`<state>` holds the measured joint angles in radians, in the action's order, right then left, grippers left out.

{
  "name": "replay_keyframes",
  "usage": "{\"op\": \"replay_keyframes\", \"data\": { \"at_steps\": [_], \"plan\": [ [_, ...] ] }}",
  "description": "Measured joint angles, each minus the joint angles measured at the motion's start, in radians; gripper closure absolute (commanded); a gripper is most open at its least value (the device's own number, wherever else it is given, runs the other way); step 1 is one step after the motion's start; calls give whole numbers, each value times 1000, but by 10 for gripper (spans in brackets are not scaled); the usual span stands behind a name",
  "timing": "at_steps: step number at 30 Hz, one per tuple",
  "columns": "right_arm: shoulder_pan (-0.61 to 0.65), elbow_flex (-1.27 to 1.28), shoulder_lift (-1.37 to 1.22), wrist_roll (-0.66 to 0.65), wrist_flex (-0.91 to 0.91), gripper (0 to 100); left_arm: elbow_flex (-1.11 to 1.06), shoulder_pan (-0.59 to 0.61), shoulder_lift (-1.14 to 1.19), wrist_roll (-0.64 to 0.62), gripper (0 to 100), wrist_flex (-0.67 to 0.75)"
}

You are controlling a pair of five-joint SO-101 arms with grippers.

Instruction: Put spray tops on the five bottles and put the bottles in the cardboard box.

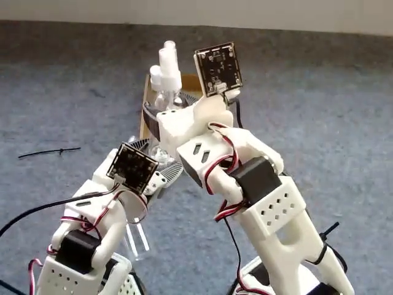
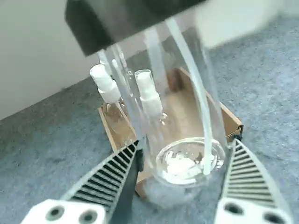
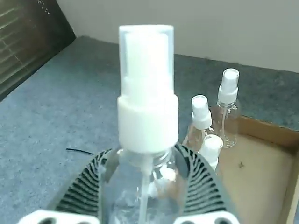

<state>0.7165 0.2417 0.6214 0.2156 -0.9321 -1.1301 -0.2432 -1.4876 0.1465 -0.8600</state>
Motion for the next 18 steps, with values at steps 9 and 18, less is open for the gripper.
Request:
{"op": "replay_keyframes", "data": {
  "at_steps": [9,18],
  "plan": [
    [-2,15,0,-43,9,994,0,5,0,0,748,0],
    [-288,35,-72,-84,235,994,2,17,-2,0,748,18]
  ]
}}
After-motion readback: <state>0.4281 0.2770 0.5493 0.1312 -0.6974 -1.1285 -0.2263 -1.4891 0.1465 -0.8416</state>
